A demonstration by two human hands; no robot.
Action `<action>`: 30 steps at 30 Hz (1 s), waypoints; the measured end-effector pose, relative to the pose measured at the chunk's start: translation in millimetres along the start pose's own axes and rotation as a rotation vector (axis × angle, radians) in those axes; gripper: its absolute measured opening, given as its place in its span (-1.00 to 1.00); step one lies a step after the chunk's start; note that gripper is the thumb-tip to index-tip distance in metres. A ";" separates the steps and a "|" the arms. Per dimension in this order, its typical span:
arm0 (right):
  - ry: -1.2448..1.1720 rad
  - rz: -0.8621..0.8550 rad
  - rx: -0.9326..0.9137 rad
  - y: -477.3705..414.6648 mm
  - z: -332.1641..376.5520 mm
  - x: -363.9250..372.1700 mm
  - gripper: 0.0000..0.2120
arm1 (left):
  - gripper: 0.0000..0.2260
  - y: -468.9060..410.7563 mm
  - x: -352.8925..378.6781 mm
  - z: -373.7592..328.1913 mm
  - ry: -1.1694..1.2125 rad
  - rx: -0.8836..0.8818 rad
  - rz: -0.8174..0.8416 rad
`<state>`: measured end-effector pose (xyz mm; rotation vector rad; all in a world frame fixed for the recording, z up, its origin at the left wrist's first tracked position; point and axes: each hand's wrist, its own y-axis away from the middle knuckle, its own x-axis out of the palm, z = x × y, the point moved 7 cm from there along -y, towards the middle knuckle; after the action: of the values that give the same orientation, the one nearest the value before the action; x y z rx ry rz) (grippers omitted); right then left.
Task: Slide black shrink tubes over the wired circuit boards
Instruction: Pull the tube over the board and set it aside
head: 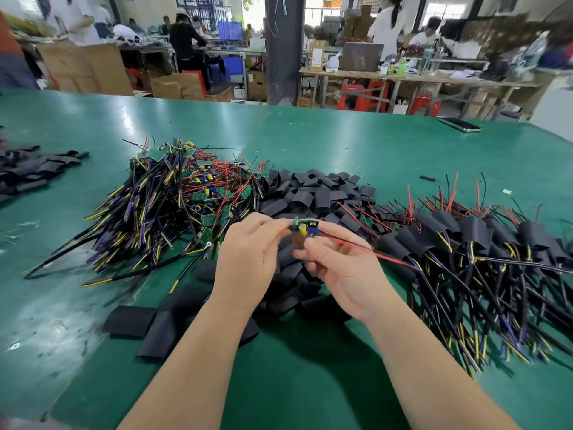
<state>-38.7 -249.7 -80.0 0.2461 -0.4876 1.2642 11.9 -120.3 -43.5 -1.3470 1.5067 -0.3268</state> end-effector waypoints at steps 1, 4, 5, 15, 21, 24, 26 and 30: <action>0.148 -0.012 -0.014 -0.7 -2.6 -0.6 -0.61 | -0.85 -0.6 -1.4 1.3 -0.001 -0.023 -0.023; 0.881 -0.014 -0.151 0.3 -6.0 4.5 -0.62 | -0.87 -0.6 -2.2 8.6 -0.045 -0.092 -0.034; 1.100 0.035 -0.221 1.5 -8.9 9.9 -0.69 | -0.86 0.3 -1.7 11.9 -0.078 -0.118 -0.020; 1.766 0.185 -0.450 3.3 -37.5 31.6 -0.79 | -0.83 5.3 8.4 40.7 -0.237 -0.322 0.111; 1.214 0.154 -0.368 2.3 -20.8 26.9 -0.54 | -0.82 4.7 12.3 41.9 -0.295 -0.320 0.143; 1.139 0.007 -0.330 1.9 -13.1 15.9 -0.70 | -0.86 7.1 12.5 44.9 -0.278 -0.343 0.145; 1.111 -0.073 -0.308 0.5 -6.9 7.1 -0.73 | -0.85 8.2 12.9 47.5 -0.257 -0.364 0.151; 0.763 -0.216 -0.194 -2.3 8.2 -17.6 -0.56 | -0.84 9.2 8.0 50.7 -0.254 -0.410 0.116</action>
<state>-42.1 -268.9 -81.1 -0.3380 0.0769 0.9955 49.1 -103.1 -75.9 -1.5426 1.4751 0.2336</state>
